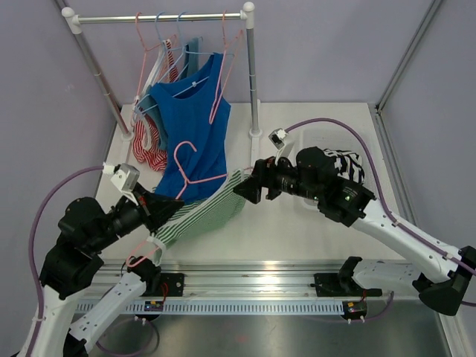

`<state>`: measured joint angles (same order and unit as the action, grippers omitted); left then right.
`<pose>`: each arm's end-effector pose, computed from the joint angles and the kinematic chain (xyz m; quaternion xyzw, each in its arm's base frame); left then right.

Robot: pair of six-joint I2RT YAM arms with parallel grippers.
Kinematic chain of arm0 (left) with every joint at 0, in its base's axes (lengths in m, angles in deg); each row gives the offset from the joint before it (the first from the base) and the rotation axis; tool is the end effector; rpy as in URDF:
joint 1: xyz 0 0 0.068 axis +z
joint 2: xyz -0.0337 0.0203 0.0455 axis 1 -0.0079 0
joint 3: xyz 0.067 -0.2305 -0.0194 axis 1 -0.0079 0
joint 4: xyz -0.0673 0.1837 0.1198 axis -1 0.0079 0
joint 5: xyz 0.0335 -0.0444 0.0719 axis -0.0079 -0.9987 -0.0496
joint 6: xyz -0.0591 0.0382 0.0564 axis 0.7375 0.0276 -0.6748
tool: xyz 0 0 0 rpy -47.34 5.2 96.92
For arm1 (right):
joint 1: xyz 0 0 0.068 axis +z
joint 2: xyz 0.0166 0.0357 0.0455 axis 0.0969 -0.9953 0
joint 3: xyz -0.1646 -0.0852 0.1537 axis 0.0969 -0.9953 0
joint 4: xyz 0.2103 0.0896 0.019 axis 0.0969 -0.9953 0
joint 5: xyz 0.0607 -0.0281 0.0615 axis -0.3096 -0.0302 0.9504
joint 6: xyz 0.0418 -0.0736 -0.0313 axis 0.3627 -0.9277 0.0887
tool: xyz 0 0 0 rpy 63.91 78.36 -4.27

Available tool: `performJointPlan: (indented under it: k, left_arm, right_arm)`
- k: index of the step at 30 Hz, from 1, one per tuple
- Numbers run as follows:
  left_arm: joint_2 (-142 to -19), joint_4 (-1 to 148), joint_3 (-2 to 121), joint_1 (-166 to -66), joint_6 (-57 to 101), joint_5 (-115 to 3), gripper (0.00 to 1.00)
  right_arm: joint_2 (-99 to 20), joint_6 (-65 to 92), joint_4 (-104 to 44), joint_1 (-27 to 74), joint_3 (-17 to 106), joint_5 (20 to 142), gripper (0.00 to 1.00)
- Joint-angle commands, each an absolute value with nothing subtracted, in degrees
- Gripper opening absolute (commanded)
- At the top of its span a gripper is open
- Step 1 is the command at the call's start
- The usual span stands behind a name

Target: Remove the tank top from the hanger

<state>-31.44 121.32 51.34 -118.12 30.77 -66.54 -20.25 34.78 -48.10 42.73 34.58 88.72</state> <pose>0.0696 -0.0680 0.3695 0.1644 0.7372 -0.3782 0.5352 0.1600 0.2116 0.3487 -0.2193 0.7629 0.4528 0.4062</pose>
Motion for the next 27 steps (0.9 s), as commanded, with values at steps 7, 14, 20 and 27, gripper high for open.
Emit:
performJointPlan:
  k: [7, 14, 20, 27]
  left_arm:
    - [-32.6, 94.5, 39.7, -118.4, 41.1, -76.6, 0.00]
    - [-34.0, 93.8, 39.9, -118.5, 39.7, -75.4, 0.00]
    - [-34.5, 95.8, 40.1, -118.5, 37.9, -73.6, 0.00]
    - [-35.7, 102.7, 41.3, -118.5, 33.9, -67.8, 0.00]
  right_arm:
    - [-26.3, 34.9, -49.1, 48.7, 39.5, 58.3, 0.78]
    - [-29.2, 32.3, -50.5, 48.8, 39.7, 54.4, 0.40]
    - [-29.4, 30.9, -51.5, 48.7, 39.4, 50.6, 0.00]
    - [-29.9, 28.1, -56.6, 48.4, 40.8, 42.3, 0.00]
